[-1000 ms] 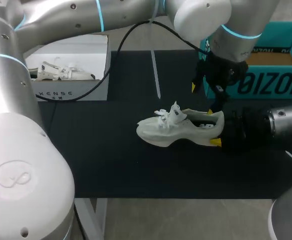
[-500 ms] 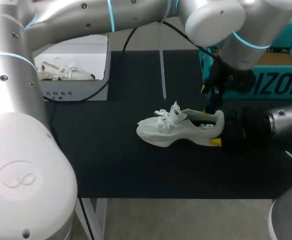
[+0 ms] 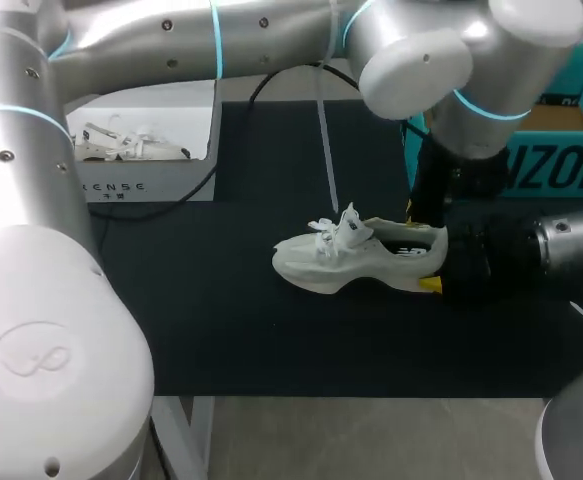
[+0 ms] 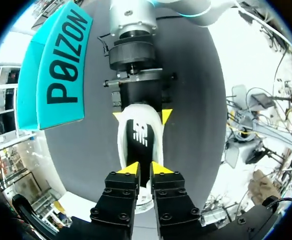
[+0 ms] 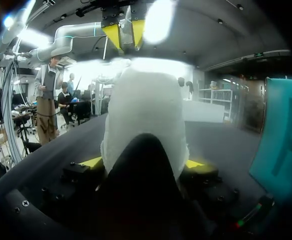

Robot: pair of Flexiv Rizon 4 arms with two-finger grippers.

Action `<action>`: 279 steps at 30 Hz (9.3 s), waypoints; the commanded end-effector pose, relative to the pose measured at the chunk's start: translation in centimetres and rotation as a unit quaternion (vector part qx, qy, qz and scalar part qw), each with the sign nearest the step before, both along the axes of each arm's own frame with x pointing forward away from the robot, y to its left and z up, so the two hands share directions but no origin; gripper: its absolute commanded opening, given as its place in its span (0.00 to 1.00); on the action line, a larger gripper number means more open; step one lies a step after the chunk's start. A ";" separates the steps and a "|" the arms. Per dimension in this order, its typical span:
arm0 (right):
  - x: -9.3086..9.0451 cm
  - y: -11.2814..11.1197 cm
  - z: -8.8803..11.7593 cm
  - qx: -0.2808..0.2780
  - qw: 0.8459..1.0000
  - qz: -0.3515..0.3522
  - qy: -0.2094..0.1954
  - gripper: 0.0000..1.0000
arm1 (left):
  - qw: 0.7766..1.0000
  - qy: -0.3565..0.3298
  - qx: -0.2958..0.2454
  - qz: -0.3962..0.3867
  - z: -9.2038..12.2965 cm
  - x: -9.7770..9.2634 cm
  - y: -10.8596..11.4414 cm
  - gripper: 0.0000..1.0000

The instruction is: Take the shoe out of the shoebox, open the shoe tongue, remove and reinsert the insole, then place the shoe into the shoebox

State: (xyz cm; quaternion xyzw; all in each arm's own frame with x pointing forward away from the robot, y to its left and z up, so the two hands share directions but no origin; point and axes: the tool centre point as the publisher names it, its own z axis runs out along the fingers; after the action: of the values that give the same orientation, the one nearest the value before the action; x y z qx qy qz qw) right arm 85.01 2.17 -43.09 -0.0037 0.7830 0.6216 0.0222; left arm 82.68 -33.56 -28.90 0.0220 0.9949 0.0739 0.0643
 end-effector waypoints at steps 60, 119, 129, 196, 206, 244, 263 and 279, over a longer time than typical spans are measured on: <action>0.0 0.2 -0.5 0.000 1.000 0.000 0.000 0.00 | 0.998 0.061 0.001 -0.028 -10.5 0.5 2.0 0.44; 0.0 0.2 -0.5 0.000 1.000 0.000 0.000 0.00 | 0.992 -0.115 0.037 -0.038 -8.8 2.3 2.2 0.00; 0.0 0.2 -0.5 0.000 1.000 0.000 0.000 0.00 | 0.989 -0.138 0.032 -0.030 -6.3 2.2 2.5 0.00; 0.0 0.2 -0.5 0.000 1.000 0.000 0.000 0.00 | 0.979 -0.173 -0.088 -0.060 -2.4 -0.6 -1.0 0.19; 0.0 0.2 -0.5 0.000 1.000 0.000 0.000 0.00 | 0.980 -0.172 -0.086 -0.055 -2.9 -0.2 -0.7 0.32; 0.0 0.2 -0.5 0.000 1.000 0.000 0.000 0.00 | 0.956 -0.163 -0.237 -0.061 8.4 -1.3 -7.3 0.00; 0.0 0.2 -0.5 0.000 1.000 0.000 0.000 0.00 | 0.901 -0.137 -0.407 -0.071 21.1 -1.1 0.6 0.00; 0.0 0.2 -0.5 0.000 1.000 0.000 0.000 0.00 | 0.901 -0.137 -0.407 -0.071 21.1 -1.1 0.6 0.00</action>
State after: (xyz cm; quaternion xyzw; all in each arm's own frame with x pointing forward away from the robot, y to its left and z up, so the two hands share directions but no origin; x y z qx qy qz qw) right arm 84.98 2.18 -43.09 -0.0038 0.7830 0.6216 0.0222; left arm 81.69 -33.02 -7.76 0.0537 0.9159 -0.3389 0.2082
